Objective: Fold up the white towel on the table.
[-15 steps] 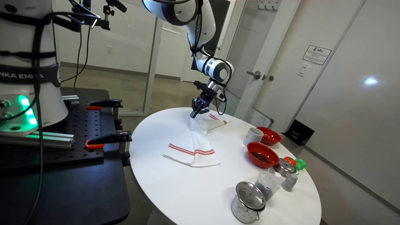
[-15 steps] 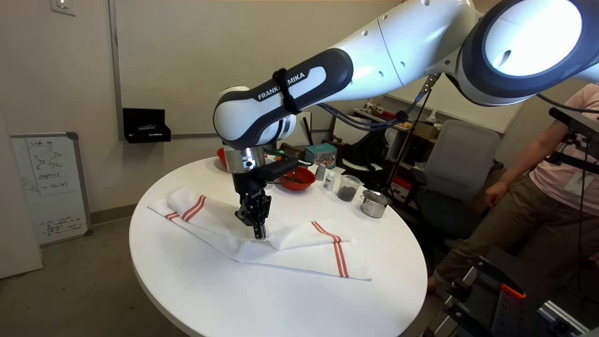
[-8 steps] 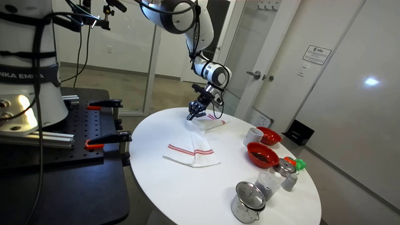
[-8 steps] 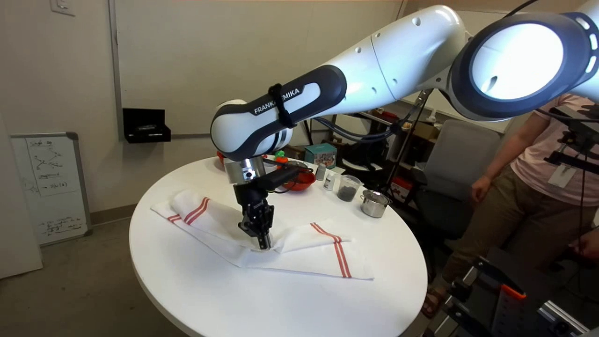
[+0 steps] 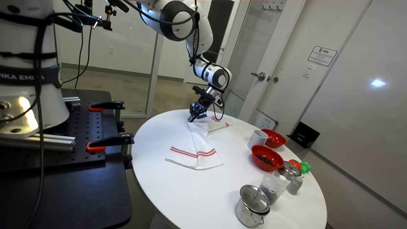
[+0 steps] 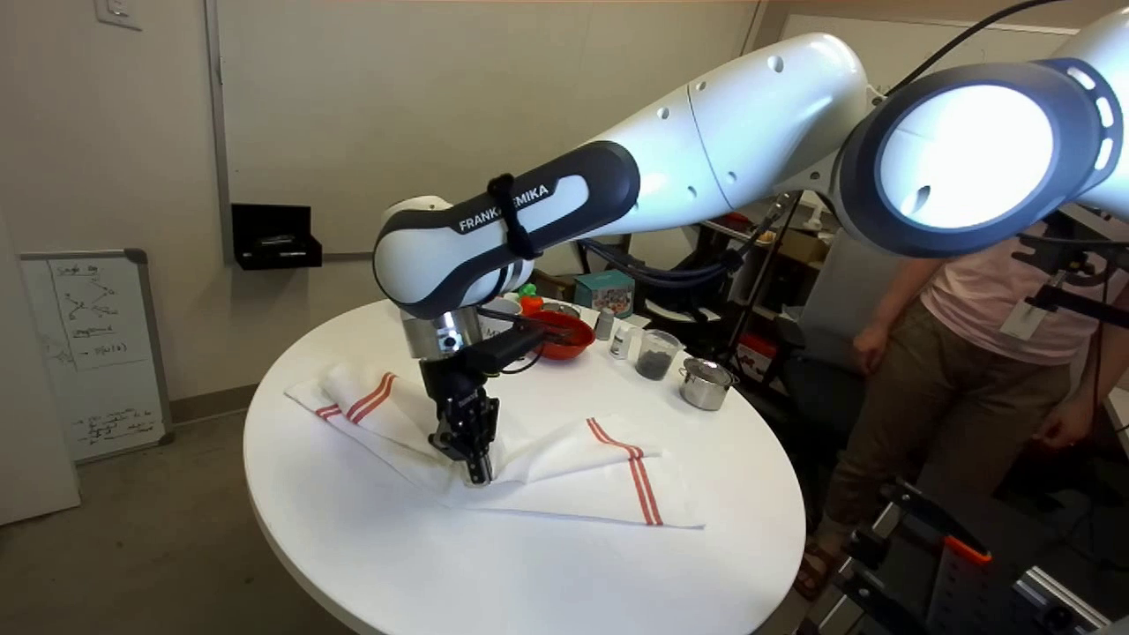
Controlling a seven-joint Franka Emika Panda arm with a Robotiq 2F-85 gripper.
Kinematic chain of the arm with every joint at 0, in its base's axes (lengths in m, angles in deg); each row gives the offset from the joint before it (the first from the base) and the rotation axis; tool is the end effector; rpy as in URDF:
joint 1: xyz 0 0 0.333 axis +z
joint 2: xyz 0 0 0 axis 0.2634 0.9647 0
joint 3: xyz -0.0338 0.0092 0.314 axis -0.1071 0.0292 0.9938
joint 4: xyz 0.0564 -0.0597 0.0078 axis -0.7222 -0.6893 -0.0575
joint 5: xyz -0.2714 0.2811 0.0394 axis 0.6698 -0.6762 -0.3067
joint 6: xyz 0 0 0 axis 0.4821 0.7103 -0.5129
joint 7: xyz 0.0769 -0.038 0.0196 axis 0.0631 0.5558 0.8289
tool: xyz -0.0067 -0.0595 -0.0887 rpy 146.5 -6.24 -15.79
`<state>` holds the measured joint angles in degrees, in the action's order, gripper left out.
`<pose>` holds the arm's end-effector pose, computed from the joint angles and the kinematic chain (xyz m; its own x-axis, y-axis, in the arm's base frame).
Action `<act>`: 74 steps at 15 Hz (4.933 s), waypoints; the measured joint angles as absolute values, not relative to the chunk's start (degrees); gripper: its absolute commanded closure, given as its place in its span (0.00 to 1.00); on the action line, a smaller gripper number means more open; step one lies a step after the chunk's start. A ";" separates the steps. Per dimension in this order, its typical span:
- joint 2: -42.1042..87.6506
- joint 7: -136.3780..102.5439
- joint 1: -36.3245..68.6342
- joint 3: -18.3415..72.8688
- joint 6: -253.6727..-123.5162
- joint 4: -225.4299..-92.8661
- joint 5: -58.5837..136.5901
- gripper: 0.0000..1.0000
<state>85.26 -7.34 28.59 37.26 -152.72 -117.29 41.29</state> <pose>0.6672 0.1997 -0.0029 0.7856 0.3608 -0.5026 0.3751 -0.9238 -0.0768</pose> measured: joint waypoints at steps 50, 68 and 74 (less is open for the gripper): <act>52.31 -34.13 12.03 26.23 -186.83 -171.06 31.49 0.00; 51.30 -36.00 19.58 19.72 -205.51 -177.92 34.40 0.00; 52.60 -36.00 19.62 19.55 -205.48 -176.64 34.42 0.00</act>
